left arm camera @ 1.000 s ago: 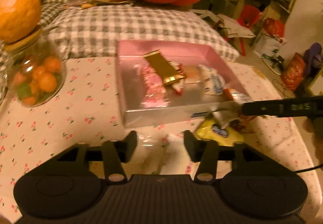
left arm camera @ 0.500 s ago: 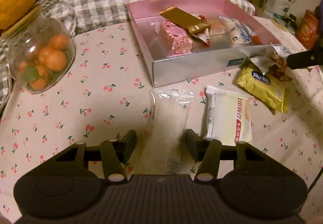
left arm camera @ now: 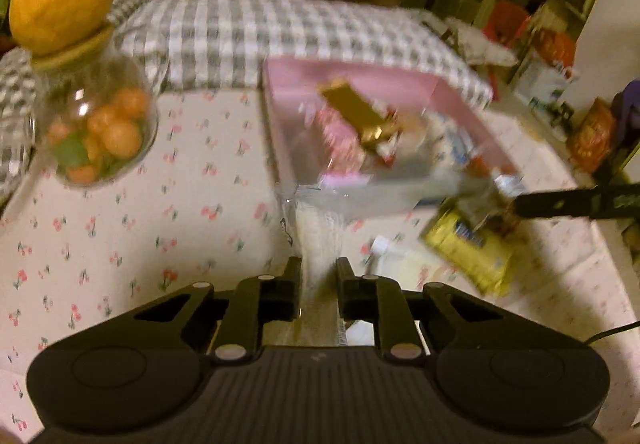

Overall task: Organize snacks
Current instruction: 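Lift both held packs and carry them over the pink box, then open the left tool to drop the clear pack while the right tool releases the orange-labelled pack, then withdraw both tools from the box toward the remaining snacks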

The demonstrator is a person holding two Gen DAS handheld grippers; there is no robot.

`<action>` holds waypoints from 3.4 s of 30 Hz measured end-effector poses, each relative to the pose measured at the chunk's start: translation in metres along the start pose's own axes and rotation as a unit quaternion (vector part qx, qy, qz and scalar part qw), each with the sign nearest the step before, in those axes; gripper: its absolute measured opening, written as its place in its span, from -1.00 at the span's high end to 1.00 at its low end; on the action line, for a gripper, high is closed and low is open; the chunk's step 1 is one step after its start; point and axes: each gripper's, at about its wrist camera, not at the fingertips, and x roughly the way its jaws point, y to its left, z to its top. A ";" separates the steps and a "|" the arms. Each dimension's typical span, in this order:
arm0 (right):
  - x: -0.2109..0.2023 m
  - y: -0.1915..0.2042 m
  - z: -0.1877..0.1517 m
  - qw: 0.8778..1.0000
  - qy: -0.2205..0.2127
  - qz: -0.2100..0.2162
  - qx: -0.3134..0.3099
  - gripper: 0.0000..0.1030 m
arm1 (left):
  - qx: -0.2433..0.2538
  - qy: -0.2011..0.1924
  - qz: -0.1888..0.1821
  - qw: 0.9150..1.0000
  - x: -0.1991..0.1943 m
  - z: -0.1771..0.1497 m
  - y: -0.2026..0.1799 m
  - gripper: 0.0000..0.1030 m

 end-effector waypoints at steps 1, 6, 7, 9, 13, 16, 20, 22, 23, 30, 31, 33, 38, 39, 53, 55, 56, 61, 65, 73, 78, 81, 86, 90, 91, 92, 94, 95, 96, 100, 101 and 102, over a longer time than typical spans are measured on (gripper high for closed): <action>0.000 0.000 0.002 1.000 -0.002 0.000 0.002 0.19 | -0.001 -0.007 -0.004 1.000 -0.003 0.005 -0.002 0.70; 0.005 0.003 0.018 1.000 -0.015 0.002 0.009 0.19 | 0.002 -0.032 -0.009 0.999 -0.004 0.034 -0.015 0.70; 0.007 0.004 0.022 1.000 -0.019 0.001 0.009 0.19 | 0.002 -0.035 -0.006 0.999 -0.002 0.040 -0.015 0.70; 0.012 0.006 0.031 1.000 -0.024 0.001 0.011 0.19 | -0.001 -0.042 0.002 0.999 0.005 0.053 -0.018 0.70; 0.026 0.010 0.045 1.000 -0.026 0.001 0.016 0.19 | -0.015 -0.043 0.018 0.999 0.023 0.076 -0.019 0.70; 0.037 0.012 0.050 1.000 -0.021 -0.003 0.014 0.19 | -0.023 -0.043 0.035 0.998 0.039 0.086 -0.019 0.70; 0.052 0.013 0.053 1.000 -0.015 -0.013 0.011 0.19 | -0.026 -0.038 0.053 0.998 0.055 0.093 -0.019 0.69; 0.059 0.013 0.054 1.000 -0.011 -0.020 0.010 0.19 | -0.023 -0.038 0.063 0.997 0.060 0.095 -0.020 0.69; 0.062 0.012 0.054 1.000 -0.010 -0.024 0.009 0.19 | -0.021 -0.037 0.069 0.997 0.062 0.095 -0.021 0.69; 0.074 0.012 0.053 0.999 -0.004 -0.038 0.002 0.15 | -0.025 -0.032 0.082 0.996 0.071 0.093 -0.018 0.68; 0.075 0.012 0.053 0.999 -0.005 -0.036 -0.001 0.13 | -0.024 -0.032 0.082 0.996 0.071 0.093 -0.017 0.67; 0.073 0.014 0.052 0.999 -0.011 -0.033 -0.006 0.13 | -0.020 -0.035 0.077 0.996 0.070 0.091 -0.017 0.60; 0.069 0.016 0.051 0.999 -0.015 -0.039 -0.014 -0.14 | -0.013 -0.037 0.076 0.996 0.065 0.090 -0.021 0.20; 0.068 0.017 0.051 0.999 -0.016 -0.041 -0.016 -0.15 | -0.013 -0.037 0.077 0.996 0.063 0.089 -0.022 0.17; 0.020 0.019 0.038 0.998 -0.033 -0.048 -0.015 -0.40 | -0.005 -0.043 0.053 0.998 0.036 0.065 -0.031 -0.42; 0.012 0.019 0.034 0.998 -0.034 -0.047 -0.013 -0.43 | -0.008 -0.039 0.045 0.998 0.031 0.059 -0.032 -0.47; 0.009 0.019 0.032 0.998 -0.035 -0.046 -0.012 -0.46 | -0.009 -0.037 0.042 0.998 0.030 0.055 -0.032 -0.51; -0.007 0.022 0.014 0.998 -0.037 -0.041 -0.016 -0.55 | -0.003 -0.028 0.033 0.999 0.019 0.035 -0.035 -0.62; -0.012 0.023 -0.003 0.998 -0.027 -0.043 -0.027 -0.58 | 0.006 -0.018 0.028 0.999 0.012 0.020 -0.038 -0.67; -0.015 0.026 -0.032 0.997 -0.009 -0.050 -0.050 -0.59 | 0.014 0.005 0.026 1.000 0.006 -0.006 -0.039 -0.73; -0.017 0.026 -0.045 0.996 -0.005 -0.055 -0.063 -0.61 | 0.015 0.015 0.026 0.999 0.004 -0.021 -0.038 -0.78; -0.016 0.026 -0.054 0.994 -0.012 -0.064 -0.089 -0.72 | 0.021 0.018 0.024 0.999 0.006 -0.028 -0.038 -0.81; -0.008 0.026 -0.064 0.989 0.005 -0.068 -0.133 -0.72 | 0.042 0.033 0.028 0.998 0.019 -0.039 -0.039 -0.80; 0.000 0.022 -0.069 0.986 0.017 -0.074 -0.146 -0.72 | 0.056 0.035 0.031 0.997 0.029 -0.041 -0.042 -0.78; 0.001 0.023 -0.069 0.985 0.019 -0.077 -0.152 -0.72 | 0.060 0.036 0.030 0.997 0.032 -0.040 -0.043 -0.74; 0.003 0.023 -0.070 0.984 0.021 -0.078 -0.158 -0.72 | 0.064 0.038 0.029 0.997 0.035 -0.040 -0.044 -0.70; 0.005 0.024 -0.072 0.982 0.023 -0.078 -0.169 -0.72 | 0.073 0.043 0.029 0.996 0.040 -0.039 -0.045 -0.62; 0.006 0.025 -0.072 0.981 0.023 -0.078 -0.174 -0.72 | 0.077 0.043 0.029 0.996 0.041 -0.038 -0.045 -0.60; 0.007 0.026 -0.072 0.980 0.023 -0.077 -0.181 -0.72 | 0.080 0.041 0.029 0.996 0.042 -0.038 -0.046 -0.59; 0.010 0.028 -0.073 0.978 0.022 -0.075 -0.194 -0.72 | 0.082 0.039 0.026 0.996 0.045 -0.035 -0.045 -0.49; 0.010 0.028 -0.073 0.978 0.021 -0.075 -0.195 -0.72 | 0.082 0.039 0.025 0.996 0.045 -0.034 -0.045 -0.49; 0.011 0.027 -0.072 0.978 0.021 -0.076 -0.195 -0.72 | 0.083 0.040 0.025 0.995 0.046 -0.034 -0.045 -0.48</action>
